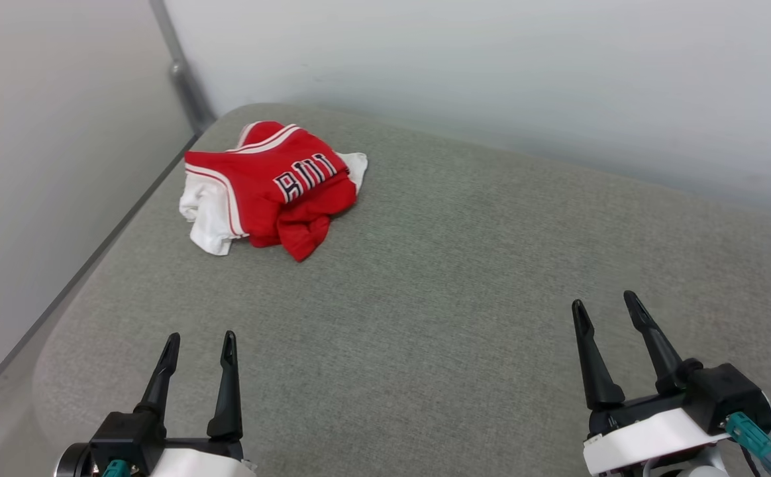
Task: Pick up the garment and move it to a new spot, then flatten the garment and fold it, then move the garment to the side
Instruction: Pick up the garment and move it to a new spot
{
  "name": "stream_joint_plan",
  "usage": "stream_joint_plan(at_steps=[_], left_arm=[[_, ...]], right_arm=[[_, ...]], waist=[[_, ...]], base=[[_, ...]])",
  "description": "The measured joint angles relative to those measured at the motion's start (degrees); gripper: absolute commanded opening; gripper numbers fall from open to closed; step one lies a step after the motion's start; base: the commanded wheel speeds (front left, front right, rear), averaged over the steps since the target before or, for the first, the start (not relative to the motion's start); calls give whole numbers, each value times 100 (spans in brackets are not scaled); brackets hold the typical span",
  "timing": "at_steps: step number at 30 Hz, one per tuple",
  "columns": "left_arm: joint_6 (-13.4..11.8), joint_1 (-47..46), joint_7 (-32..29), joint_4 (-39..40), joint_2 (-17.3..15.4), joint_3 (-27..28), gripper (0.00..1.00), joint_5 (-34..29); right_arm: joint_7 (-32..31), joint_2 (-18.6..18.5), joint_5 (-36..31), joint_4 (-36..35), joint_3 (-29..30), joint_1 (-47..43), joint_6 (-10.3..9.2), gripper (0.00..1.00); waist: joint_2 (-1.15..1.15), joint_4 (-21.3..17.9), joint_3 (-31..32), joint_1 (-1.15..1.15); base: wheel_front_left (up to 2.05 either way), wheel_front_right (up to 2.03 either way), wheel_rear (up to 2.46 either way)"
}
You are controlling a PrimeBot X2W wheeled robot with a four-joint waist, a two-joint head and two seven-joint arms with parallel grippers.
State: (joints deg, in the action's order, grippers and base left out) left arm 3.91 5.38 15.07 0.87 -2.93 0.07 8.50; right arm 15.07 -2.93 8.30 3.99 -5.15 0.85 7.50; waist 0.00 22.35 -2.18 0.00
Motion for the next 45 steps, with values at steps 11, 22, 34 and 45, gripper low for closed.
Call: stream_joint_plan(at_steps=[11, 22, 34, 45], left_arm=[[41, 61, 0, 46, 0, -11, 100, 78], [220, 81, 0, -214, 1, -8, 100, 289], [344, -794, 0, -761, -36, 44, 100, 577], [349, -3055, -850, -1737, -1973, -590, 100, 2263]], right_arm=[[1, 0, 31, -4, -31, -16, 0, 100], [1, 0, 57, 0, -45, -16, 0, 100], [1, 2, -131, -255, -223, 338, 0, 100], [1, 4, -337, -606, -283, 891, 0, 100]], waist=[[0, 225, 56, 0], [0, 111, 28, 0], [0, -271, -706, 1], [0, -909, -1737, 1]], base=[[0, 0, 0], [0, 0, 0], [0, 0, 0], [0, 0, 0]])
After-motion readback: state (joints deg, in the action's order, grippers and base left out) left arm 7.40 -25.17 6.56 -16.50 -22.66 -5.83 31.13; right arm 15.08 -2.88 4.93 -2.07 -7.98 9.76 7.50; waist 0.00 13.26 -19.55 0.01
